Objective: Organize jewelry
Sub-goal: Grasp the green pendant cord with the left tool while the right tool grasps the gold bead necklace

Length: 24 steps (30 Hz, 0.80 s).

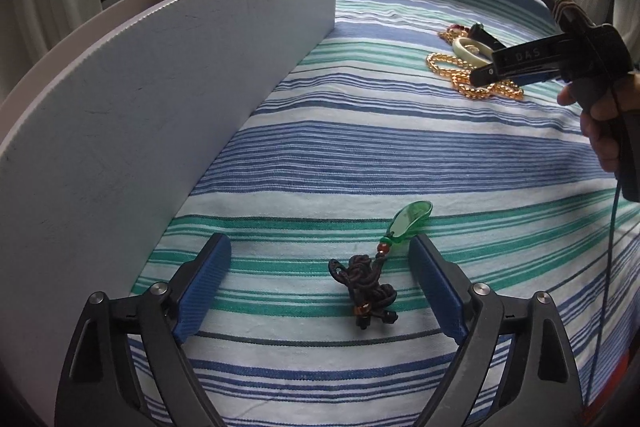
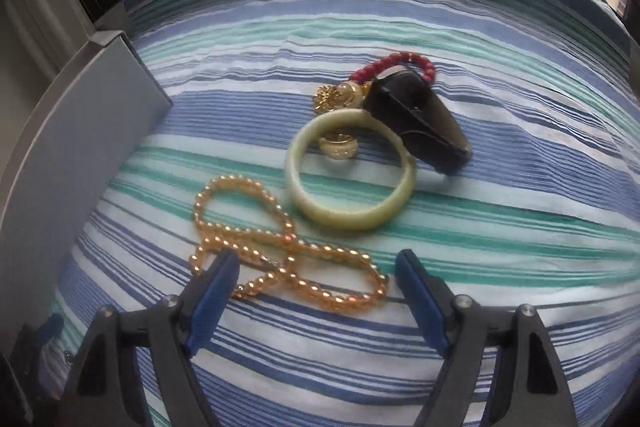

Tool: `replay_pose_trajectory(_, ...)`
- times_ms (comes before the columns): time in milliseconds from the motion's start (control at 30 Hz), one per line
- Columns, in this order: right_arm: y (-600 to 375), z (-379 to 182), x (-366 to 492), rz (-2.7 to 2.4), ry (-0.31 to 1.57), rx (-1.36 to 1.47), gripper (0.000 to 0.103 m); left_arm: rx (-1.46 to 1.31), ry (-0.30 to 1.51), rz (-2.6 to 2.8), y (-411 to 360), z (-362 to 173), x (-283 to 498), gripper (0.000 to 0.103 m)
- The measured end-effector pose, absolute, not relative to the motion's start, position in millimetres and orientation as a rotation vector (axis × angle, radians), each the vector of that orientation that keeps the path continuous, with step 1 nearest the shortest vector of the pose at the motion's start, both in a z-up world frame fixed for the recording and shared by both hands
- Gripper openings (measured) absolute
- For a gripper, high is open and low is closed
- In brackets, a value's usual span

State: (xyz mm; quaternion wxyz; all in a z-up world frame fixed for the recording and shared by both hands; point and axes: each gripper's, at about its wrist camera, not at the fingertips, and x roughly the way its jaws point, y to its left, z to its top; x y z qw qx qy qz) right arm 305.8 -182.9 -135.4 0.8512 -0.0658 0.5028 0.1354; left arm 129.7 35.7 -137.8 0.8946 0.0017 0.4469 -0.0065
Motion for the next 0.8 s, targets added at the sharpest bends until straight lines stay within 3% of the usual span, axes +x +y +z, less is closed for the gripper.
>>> replay_pose_trajectory(33, -171.5, -136.5, 301.7, 0.276, 1.049, -0.207, 0.077, 0.003, 0.926, -0.015, 36.7, -138.1, 129.1, 0.091)
replay_pose_trajectory(100, -164.0, -131.4, 292.2, 0.327, 1.042, -0.208, 0.045, 0.002, 0.926, -0.018, 36.9, -138.3, 129.6, 0.091)
replay_pose_trajectory(133, -163.6, -129.9, 287.8, 0.336, 1.058, -0.213, 0.015, 0.001, 0.926, -0.019, 37.0, -138.3, 129.7, 0.091)
replay_pose_trajectory(267, -175.8, -122.9, 248.4, 0.426, 1.089, -0.182, 0.008, -0.002, 0.927, -0.022, 37.6, -138.2, 129.8, 0.092)
replay_pose_trajectory(500, -230.4, -111.8, 145.9, 0.508, 1.097, -0.005, 0.008, -0.032, 0.964, -0.135, 41.7, -132.9, 115.1, 0.091)
replay_pose_trajectory(600, -240.3, -119.5, 127.0, 0.492, 1.108, -0.009, 0.008, -0.028, 0.976, -0.166, 39.5, -130.5, 118.3, 0.085)
replay_pose_trajectory(667, -236.6, -123.1, 125.9, 0.473, 1.092, -0.081, 0.011, 0.006, 0.983, -0.14, 34.7, -129.7, 122.6, 0.075)
replay_pose_trajectory(700, -235.1, -123.1, 131.5, 0.459, 1.081, -0.109, 0.016, 0.041, 0.989, -0.124, 30.7, -129.4, 123.2, 0.063)
replay_pose_trajectory(767, -230.5, -120.1, 137.7, 0.436, 1.038, -0.145, 0.045, 0.071, 0.999, -0.144, 24.4, -127.0, 120.0, 0.04)
replay_pose_trajectory(800, -227.7, -117.1, 140.2, 0.437, 1.013, -0.163, 0.048, 0.071, 1.005, -0.146, 23.4, -126.1, 118.3, 0.023)
